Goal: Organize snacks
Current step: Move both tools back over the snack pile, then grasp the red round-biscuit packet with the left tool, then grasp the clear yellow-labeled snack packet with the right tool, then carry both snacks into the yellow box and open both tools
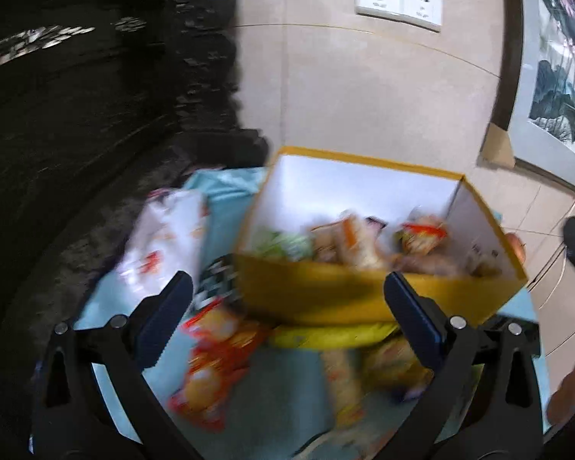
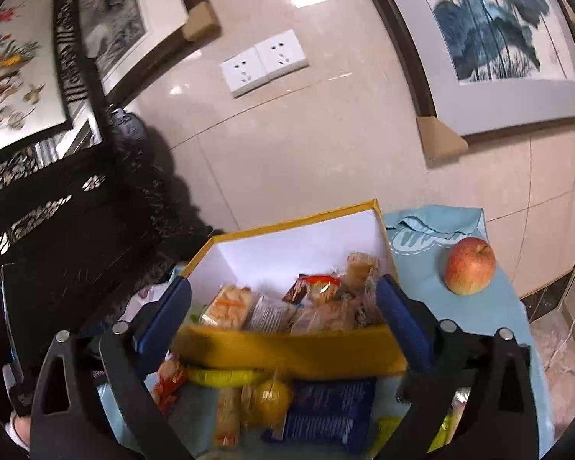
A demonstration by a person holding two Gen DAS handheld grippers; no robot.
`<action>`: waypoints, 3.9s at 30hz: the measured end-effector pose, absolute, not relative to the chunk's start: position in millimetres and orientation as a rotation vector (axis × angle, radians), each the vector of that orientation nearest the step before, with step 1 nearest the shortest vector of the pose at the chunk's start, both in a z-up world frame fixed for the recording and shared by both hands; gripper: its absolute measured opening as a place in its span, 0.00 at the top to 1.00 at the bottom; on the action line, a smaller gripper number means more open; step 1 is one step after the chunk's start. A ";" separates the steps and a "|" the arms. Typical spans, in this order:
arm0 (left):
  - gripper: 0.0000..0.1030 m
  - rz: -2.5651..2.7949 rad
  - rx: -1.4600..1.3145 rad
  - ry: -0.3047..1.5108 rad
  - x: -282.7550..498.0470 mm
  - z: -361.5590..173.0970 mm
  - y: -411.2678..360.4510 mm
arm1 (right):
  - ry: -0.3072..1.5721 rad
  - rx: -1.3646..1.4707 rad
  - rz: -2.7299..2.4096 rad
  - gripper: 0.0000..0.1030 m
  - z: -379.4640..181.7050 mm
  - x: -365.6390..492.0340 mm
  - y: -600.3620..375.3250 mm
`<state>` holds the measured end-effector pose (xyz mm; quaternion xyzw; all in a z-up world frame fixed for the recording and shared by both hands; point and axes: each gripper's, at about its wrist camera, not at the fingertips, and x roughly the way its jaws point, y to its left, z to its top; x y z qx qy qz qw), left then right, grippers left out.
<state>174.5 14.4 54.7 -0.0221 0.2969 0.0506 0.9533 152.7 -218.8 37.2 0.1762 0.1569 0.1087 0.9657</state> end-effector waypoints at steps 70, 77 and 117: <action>0.56 -0.184 -0.175 0.777 118.7 -59.6 9.0 | 0.806 0.066 -0.055 0.42 -116.4 134.9 -200.5; 0.56 -0.164 -0.188 0.784 124.0 -63.3 13.3 | 0.771 0.141 -0.002 0.42 -100.5 116.2 -202.5; 0.03 -0.045 -0.133 0.695 283.9 50.5 -39.0 | 0.451 0.190 0.114 0.25 7.0 235.3 -208.1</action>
